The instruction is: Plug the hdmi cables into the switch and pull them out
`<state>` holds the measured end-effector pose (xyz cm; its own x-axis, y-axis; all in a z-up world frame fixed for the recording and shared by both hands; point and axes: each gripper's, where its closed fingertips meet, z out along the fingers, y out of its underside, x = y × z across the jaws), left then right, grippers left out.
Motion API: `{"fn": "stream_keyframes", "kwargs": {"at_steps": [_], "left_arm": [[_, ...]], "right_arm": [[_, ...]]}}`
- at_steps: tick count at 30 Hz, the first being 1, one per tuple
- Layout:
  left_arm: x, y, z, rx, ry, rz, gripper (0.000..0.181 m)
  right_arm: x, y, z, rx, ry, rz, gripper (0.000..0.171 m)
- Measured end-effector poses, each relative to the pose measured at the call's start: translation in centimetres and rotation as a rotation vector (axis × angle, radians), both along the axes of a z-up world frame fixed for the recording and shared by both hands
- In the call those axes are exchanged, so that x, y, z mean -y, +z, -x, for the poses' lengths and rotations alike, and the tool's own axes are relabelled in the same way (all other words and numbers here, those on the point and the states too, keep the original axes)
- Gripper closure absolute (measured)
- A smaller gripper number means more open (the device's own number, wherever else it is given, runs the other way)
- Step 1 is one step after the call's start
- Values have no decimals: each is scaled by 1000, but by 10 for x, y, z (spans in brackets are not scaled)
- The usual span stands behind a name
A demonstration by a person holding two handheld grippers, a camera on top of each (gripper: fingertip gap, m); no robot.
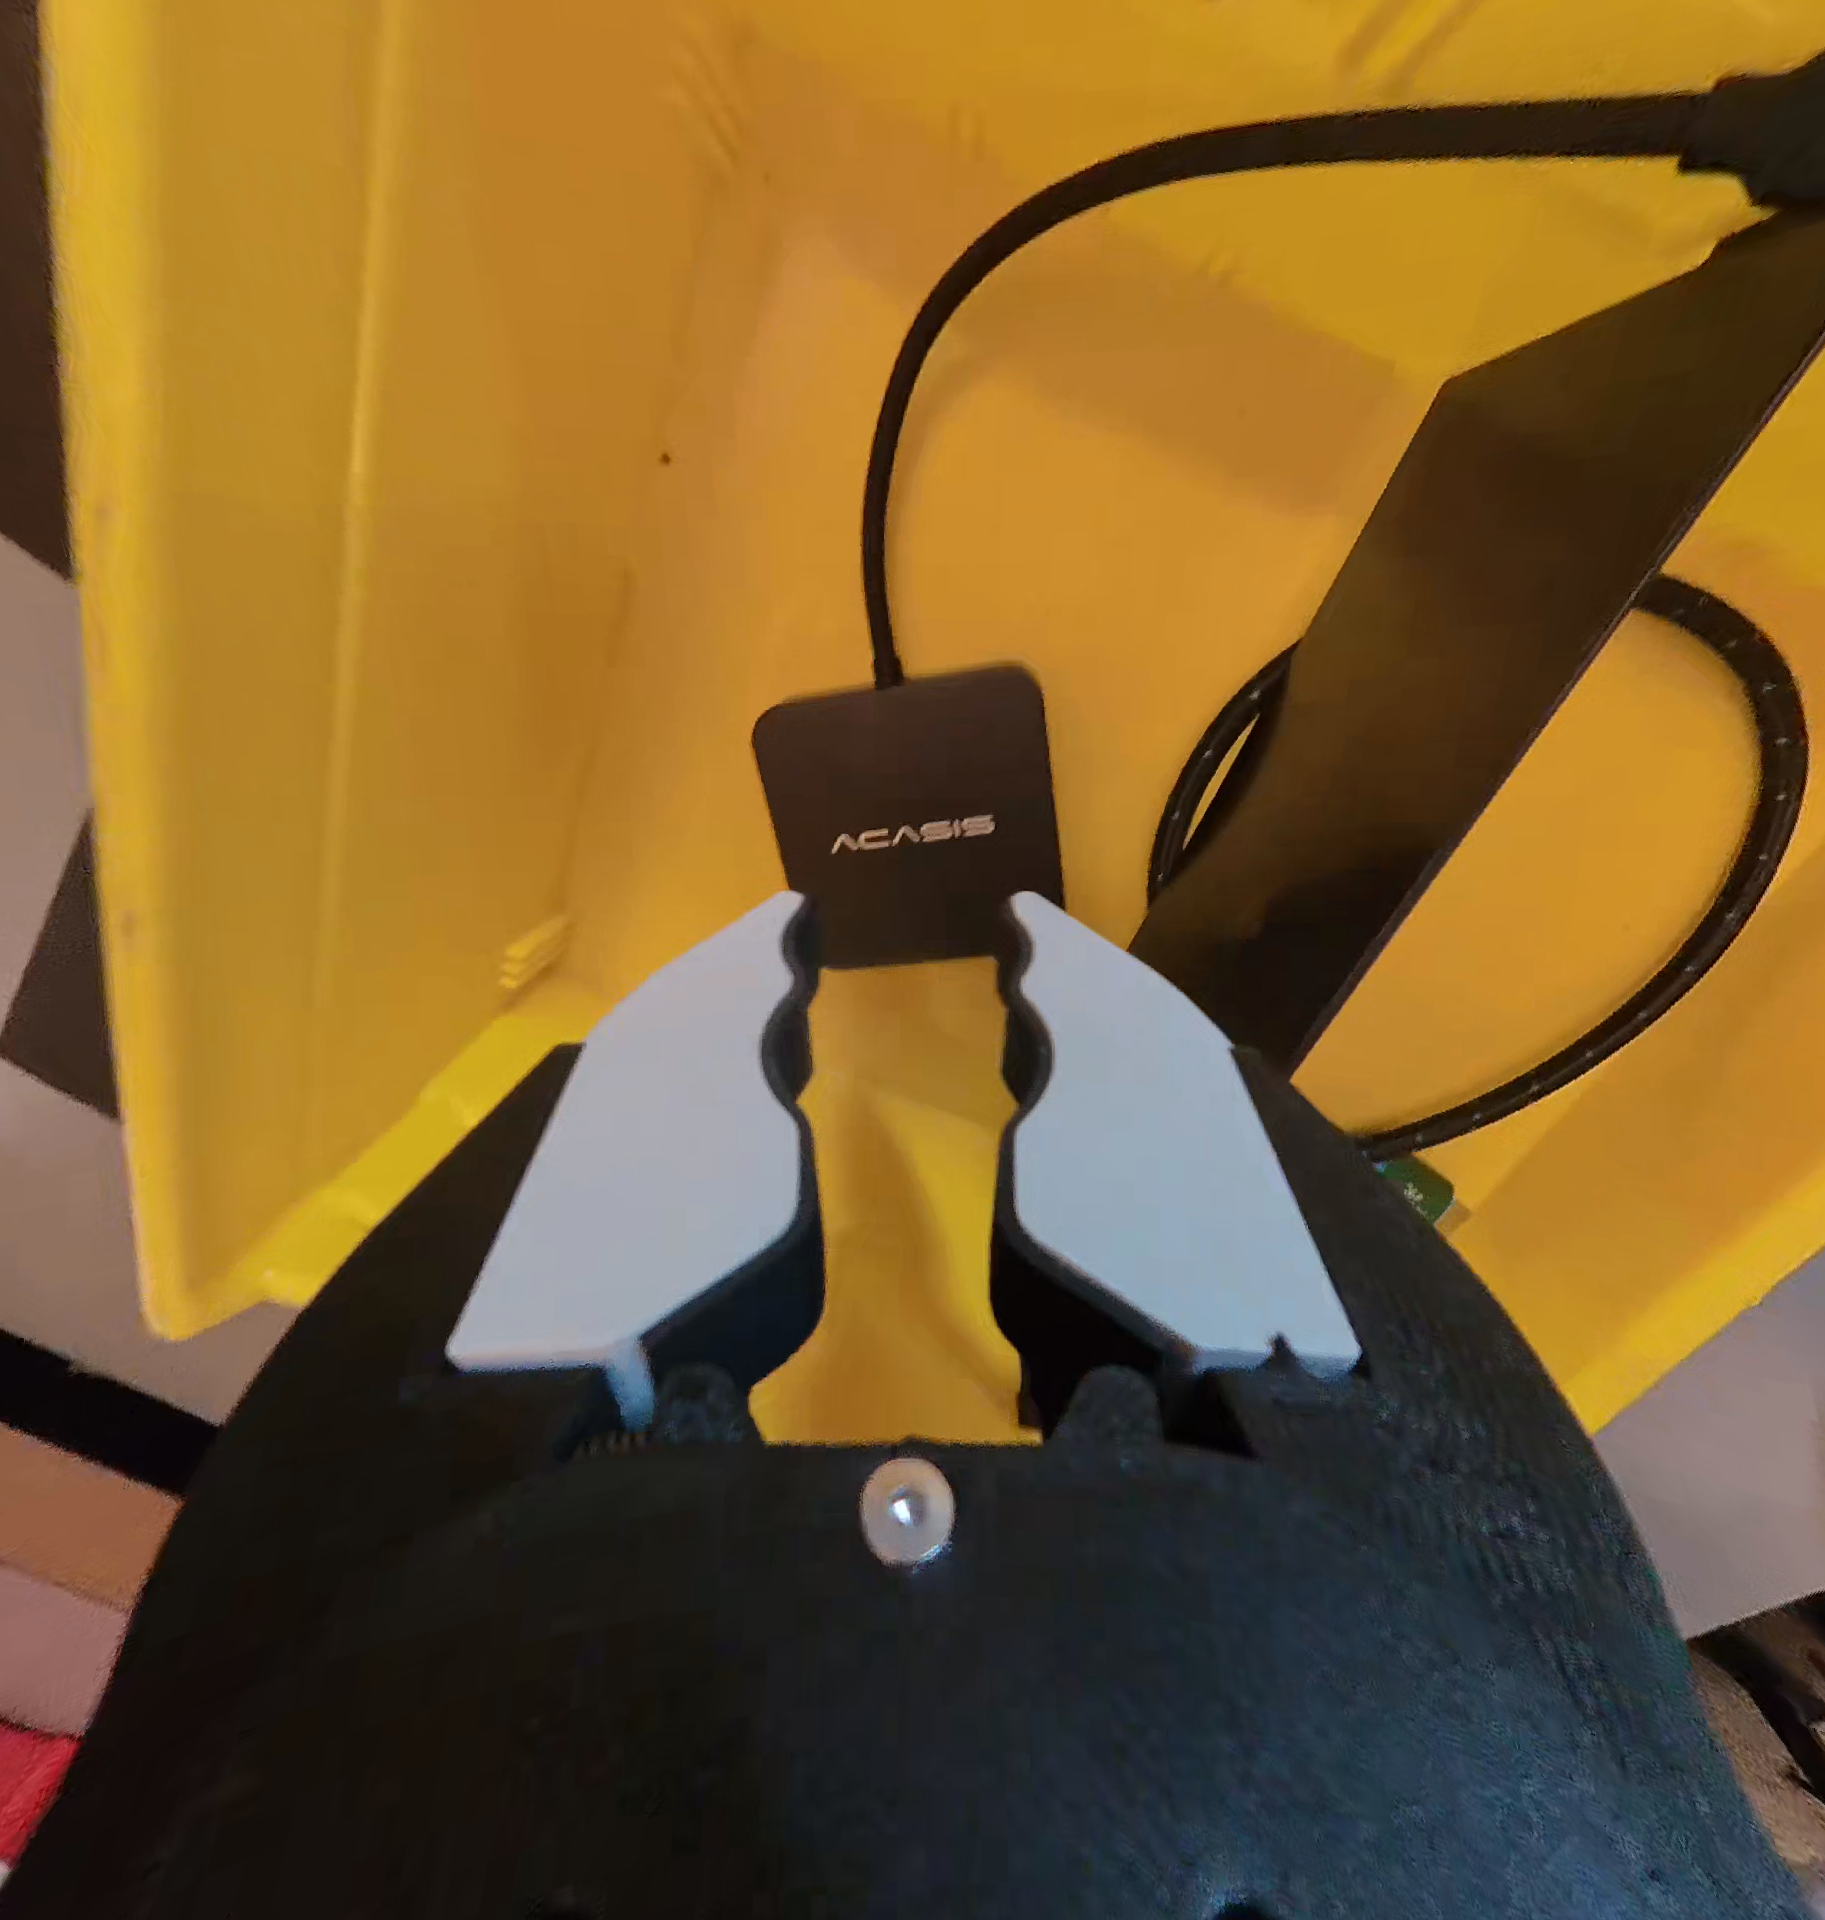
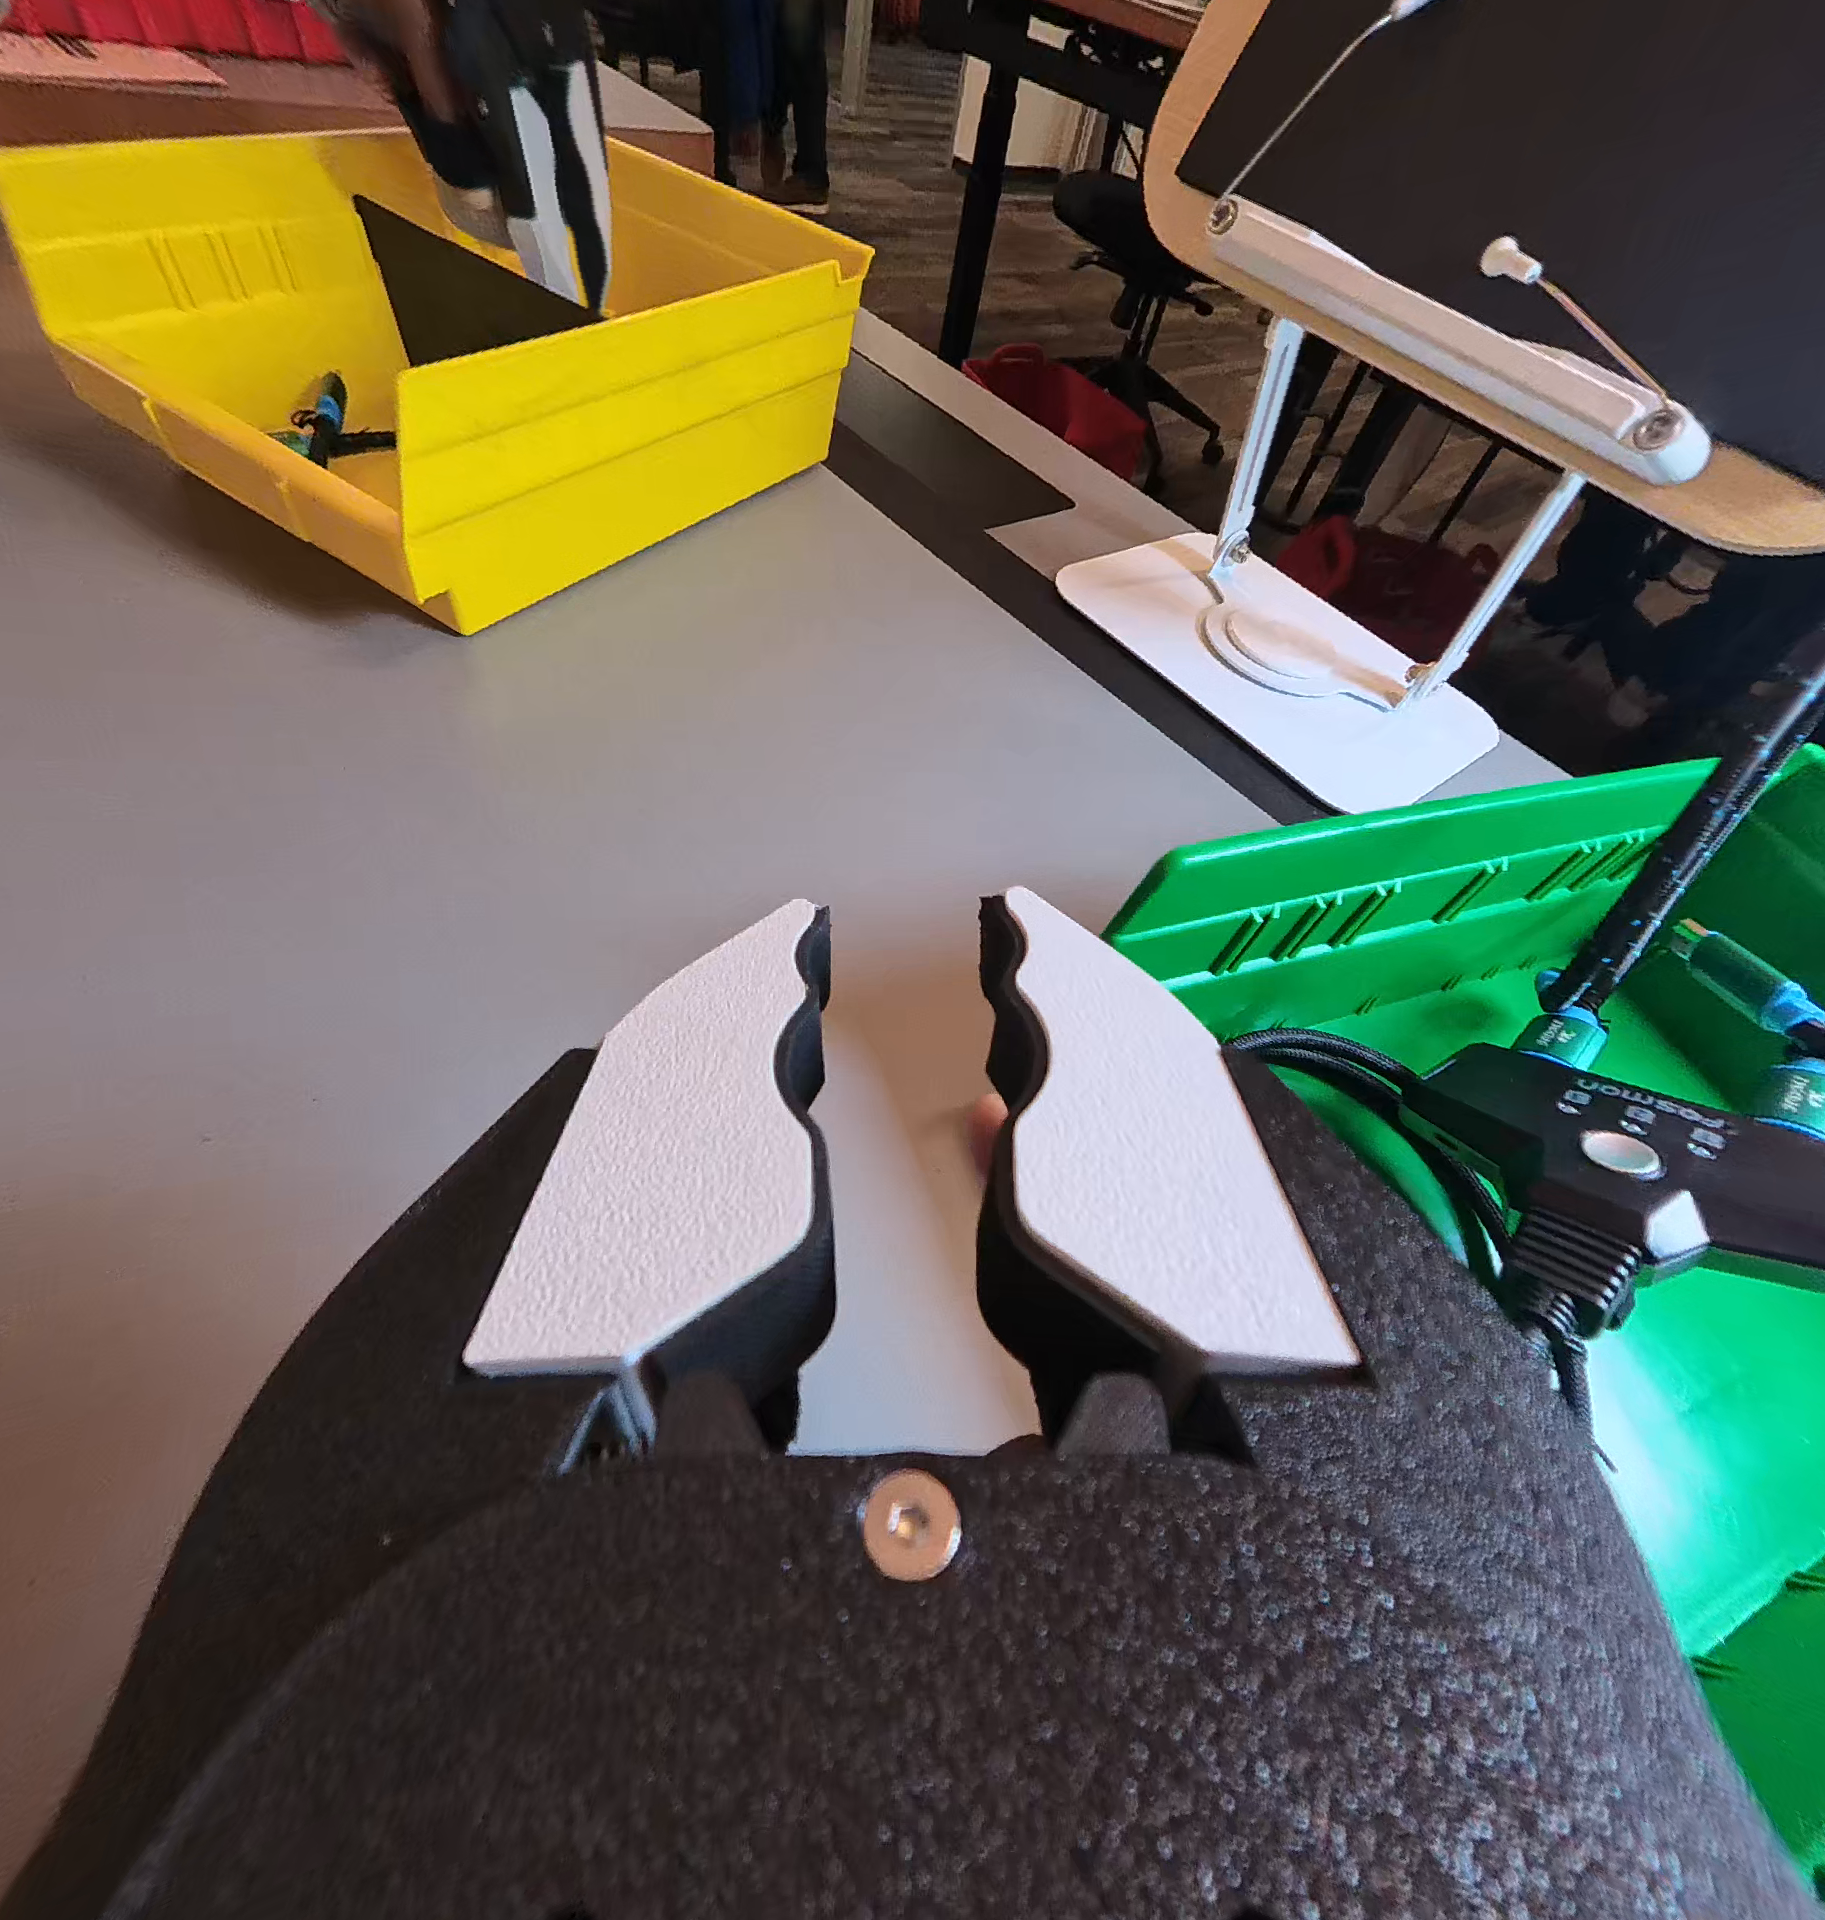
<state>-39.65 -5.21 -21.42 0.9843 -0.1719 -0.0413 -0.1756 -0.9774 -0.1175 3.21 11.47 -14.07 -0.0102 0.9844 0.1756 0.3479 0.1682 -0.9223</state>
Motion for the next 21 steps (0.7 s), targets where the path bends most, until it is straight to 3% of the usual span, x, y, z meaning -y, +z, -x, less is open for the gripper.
{"fn": "stream_keyframes", "kwargs": {"at_steps": [1,4,10,14,15,16,18,21], "left_arm": [[-2,-4,-2,1,-3,11,140],[-2,-23,-10,26,1,101,118],[-8,-30,-18,164,67,149,108],[-12,-31,-2,127,124,122,139],[-11,-32,-2,93,105,134,133],[-9,-36,0,31,83,164,98],[4,-47,6,-77,35,279,80],[-2,-50,4,-4,100,224,82]], "right_arm": [[1,0,1,2,3,-2,143],[2,-4,0,15,4,-13,143],[-4,-13,-4,32,-6,18,143],[-9,-18,-4,43,-9,27,143],[-10,-20,-4,45,-9,28,143],[-10,-21,-4,49,-9,28,143],[-10,-22,-3,55,-11,25,143],[-9,-23,-3,61,-11,19,143]]}}
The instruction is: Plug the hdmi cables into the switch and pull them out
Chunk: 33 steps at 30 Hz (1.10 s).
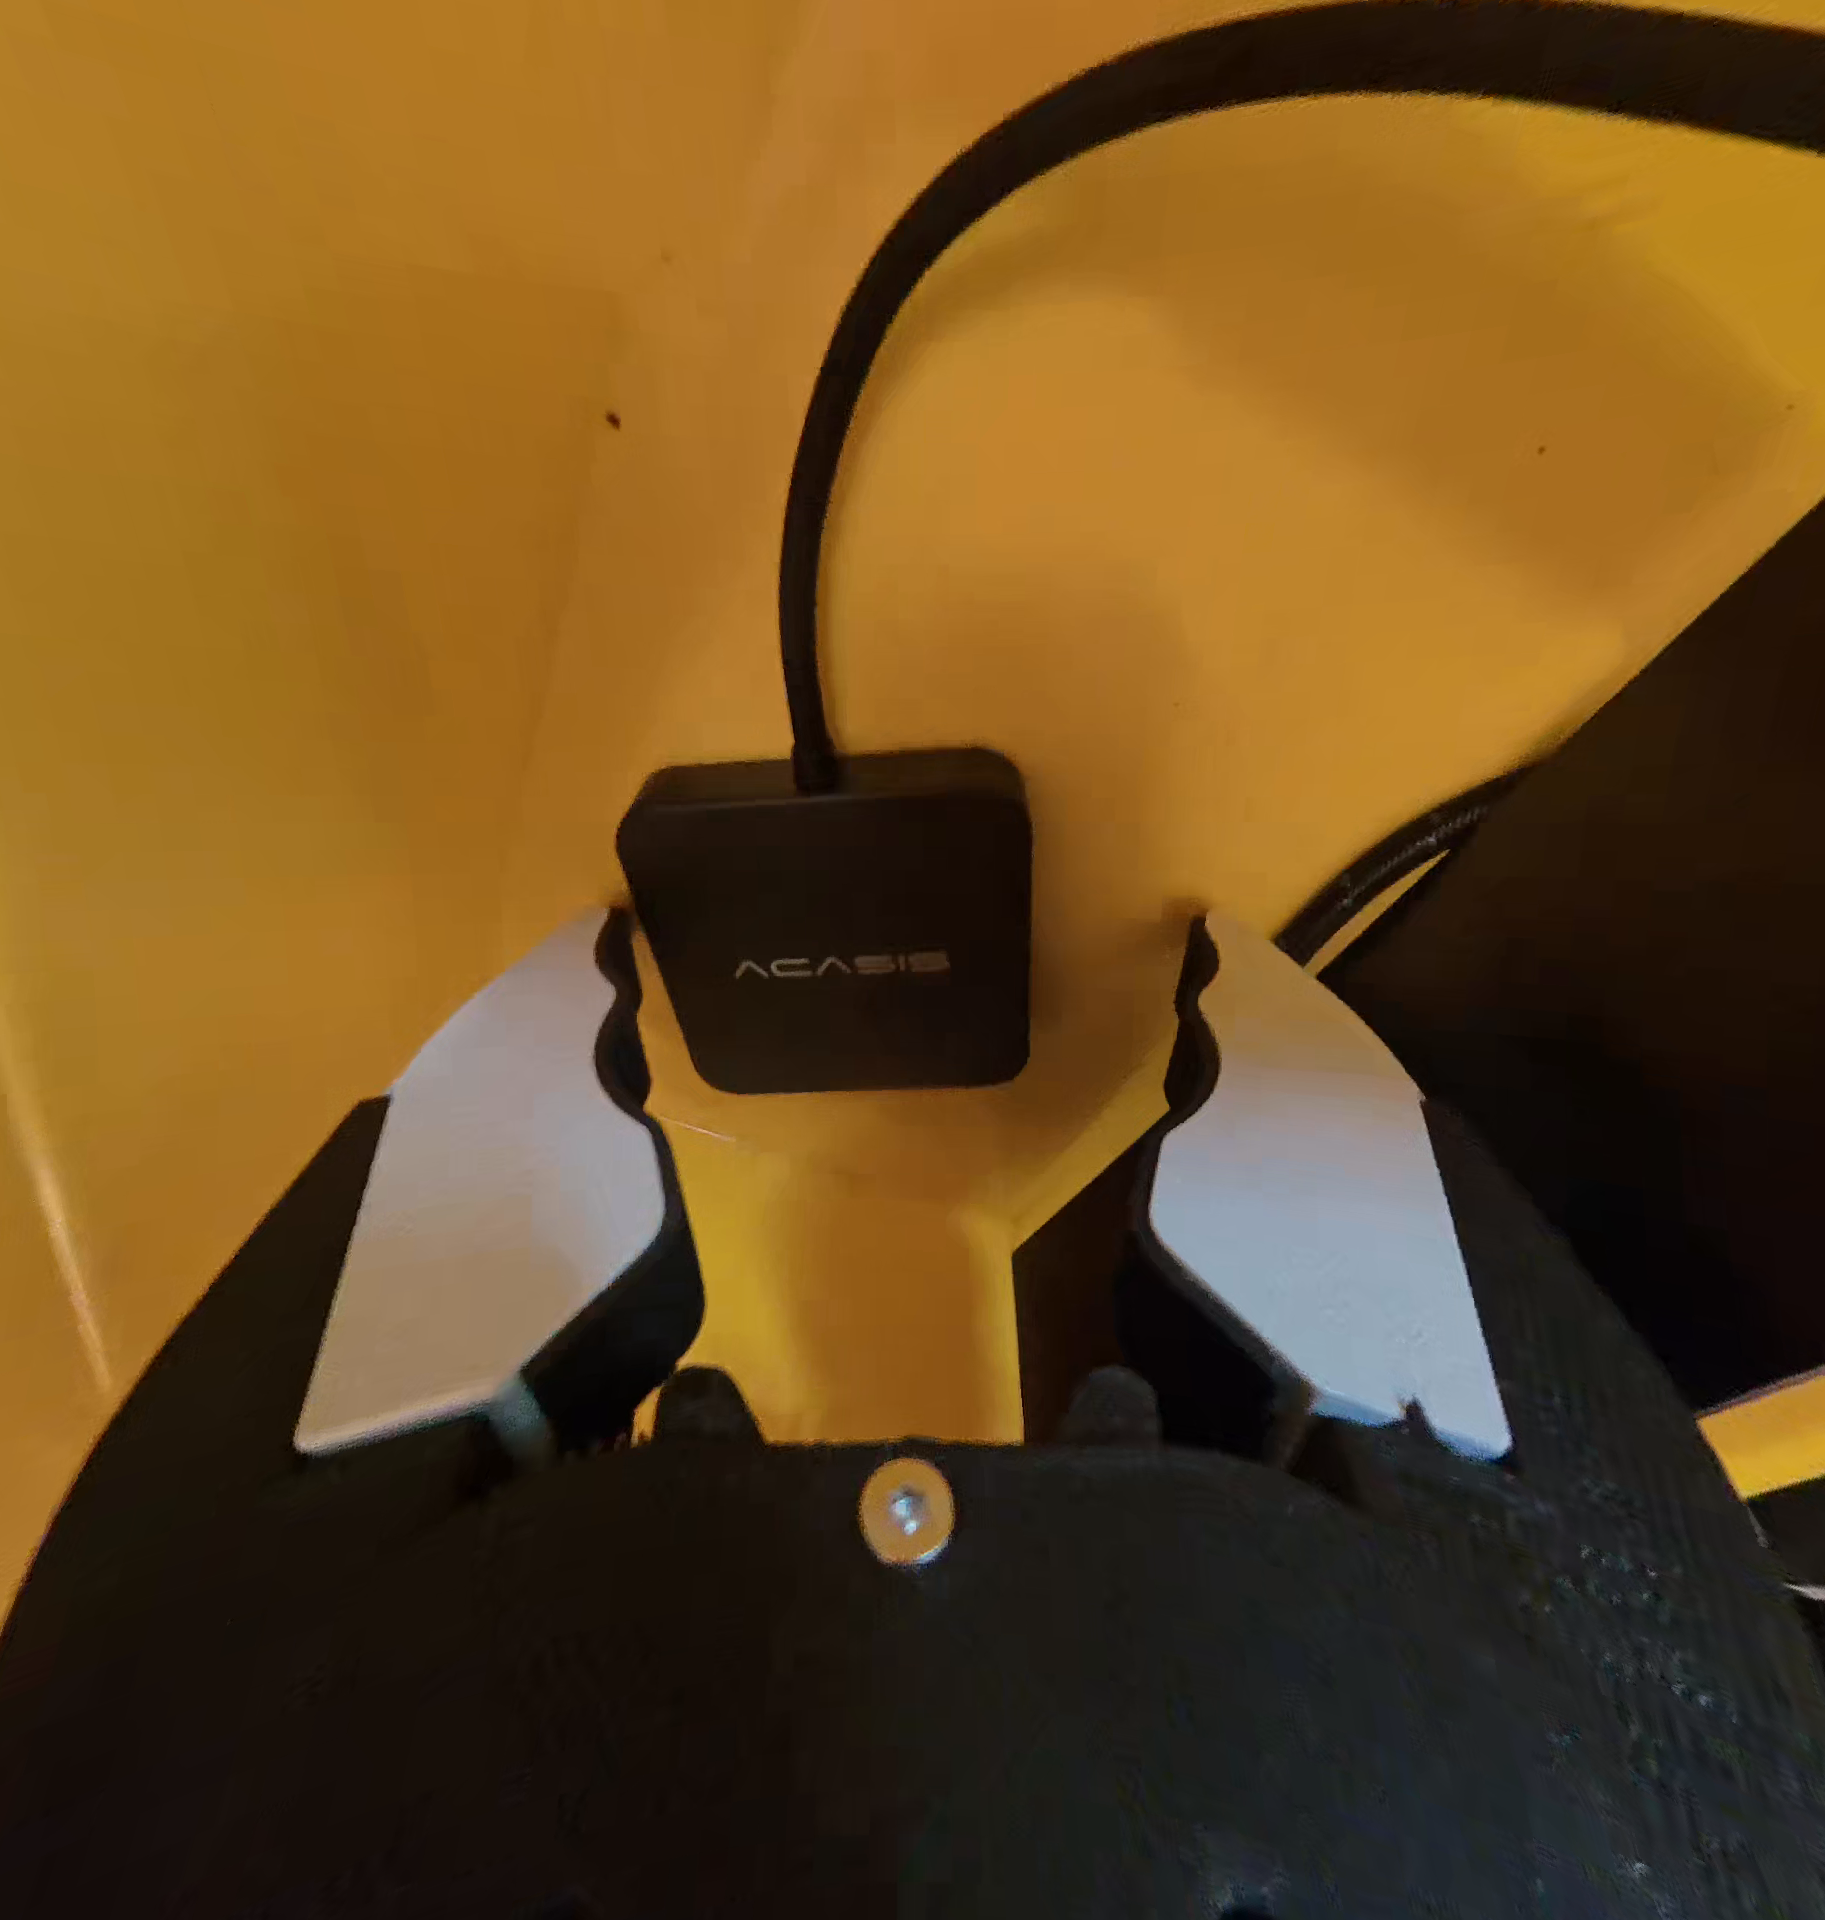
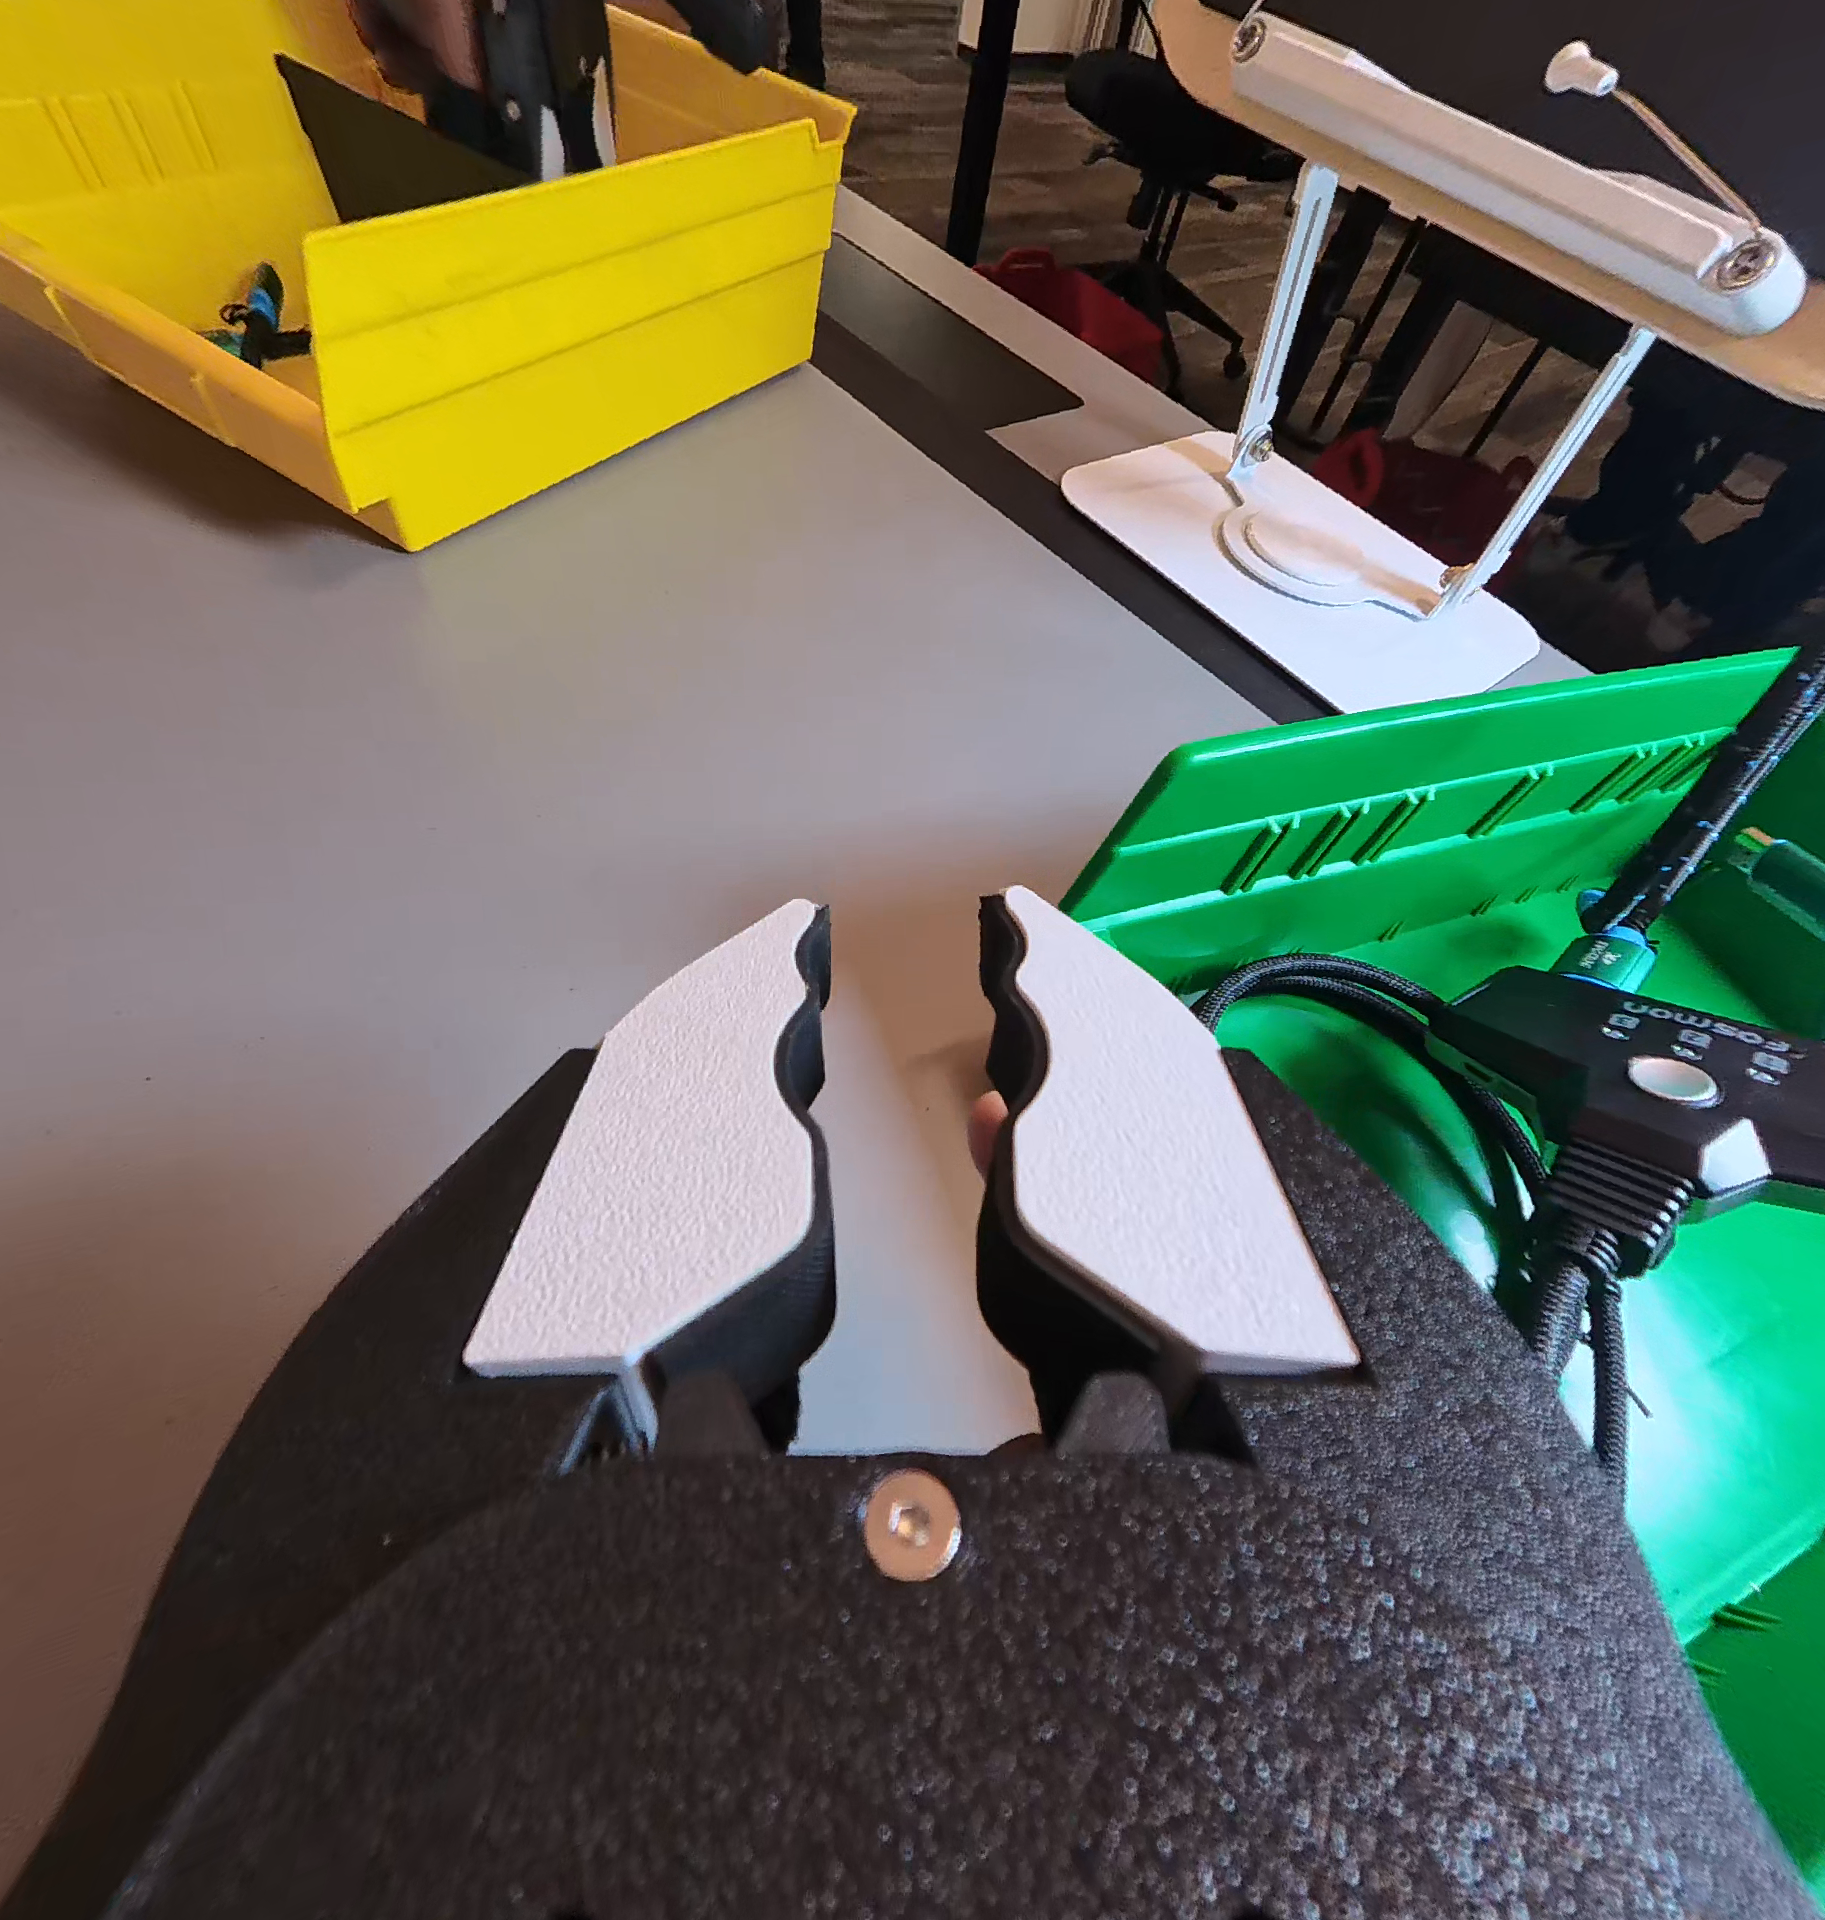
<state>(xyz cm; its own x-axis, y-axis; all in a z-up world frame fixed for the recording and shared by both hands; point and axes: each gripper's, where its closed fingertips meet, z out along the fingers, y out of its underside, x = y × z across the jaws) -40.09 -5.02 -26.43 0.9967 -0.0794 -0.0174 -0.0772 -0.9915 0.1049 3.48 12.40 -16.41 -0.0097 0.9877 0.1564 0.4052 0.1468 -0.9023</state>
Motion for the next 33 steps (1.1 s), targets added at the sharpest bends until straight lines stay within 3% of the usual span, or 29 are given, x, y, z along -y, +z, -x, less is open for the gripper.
{"fn": "stream_keyframes", "kwargs": {"at_steps": [3,5,12,16,21,27,33], "left_arm": [[-1,1,4,12,19,-20,90],[0,3,7,6,2,-20,111],[0,16,19,-98,-50,-64,112],[-1,50,28,-146,-50,-187,112],[-8,122,21,-176,-54,-471,112],[-28,202,-78,48,-187,-923,112],[-32,238,-253,608,-478,-1262,113]], "right_arm": [[1,1,0,-4,0,-6,144],[0,2,0,-5,-4,-6,144],[-1,6,-3,-17,-16,-21,145],[-2,8,-2,-28,-20,-20,145],[6,18,2,-75,6,-36,145],[33,46,18,-154,86,-101,145],[78,89,37,-277,247,-97,142]]}}
